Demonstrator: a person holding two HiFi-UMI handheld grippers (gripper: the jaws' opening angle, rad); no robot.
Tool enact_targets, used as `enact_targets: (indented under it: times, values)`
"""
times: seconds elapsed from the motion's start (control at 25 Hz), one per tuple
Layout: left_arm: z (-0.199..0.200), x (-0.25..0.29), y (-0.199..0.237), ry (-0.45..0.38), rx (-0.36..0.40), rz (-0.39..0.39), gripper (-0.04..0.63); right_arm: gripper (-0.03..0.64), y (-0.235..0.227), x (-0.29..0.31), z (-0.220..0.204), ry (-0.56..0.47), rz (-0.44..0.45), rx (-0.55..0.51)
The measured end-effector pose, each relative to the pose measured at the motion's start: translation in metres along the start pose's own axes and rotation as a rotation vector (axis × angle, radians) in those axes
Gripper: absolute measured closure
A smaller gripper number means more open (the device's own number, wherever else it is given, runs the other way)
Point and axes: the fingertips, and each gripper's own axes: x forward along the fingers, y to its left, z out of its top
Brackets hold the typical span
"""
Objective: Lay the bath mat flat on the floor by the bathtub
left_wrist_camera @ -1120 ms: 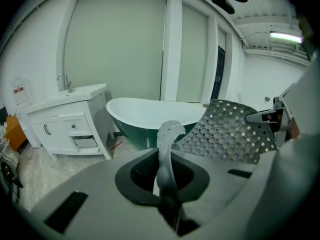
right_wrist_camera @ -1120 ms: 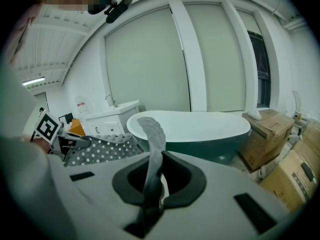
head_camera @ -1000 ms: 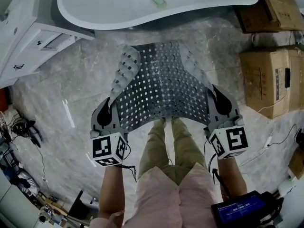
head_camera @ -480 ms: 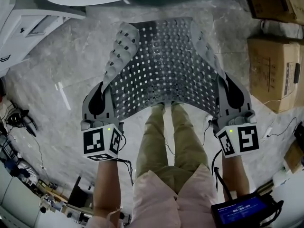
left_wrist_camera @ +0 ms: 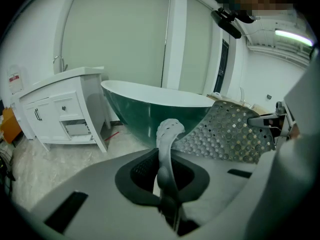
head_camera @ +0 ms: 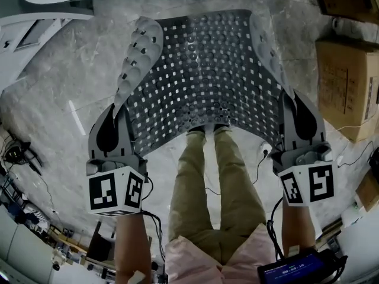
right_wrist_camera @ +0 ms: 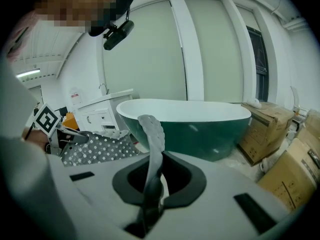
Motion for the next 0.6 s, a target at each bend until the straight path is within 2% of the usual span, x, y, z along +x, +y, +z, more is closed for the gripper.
enact_targets:
  times: [0.6]
  values:
    - [-0.032, 0.014, 0.008, 0.042, 0.014, -0.005, 0.561, 0.589, -0.008, 0.003, -0.017, 0.031, -0.029, -0.017]
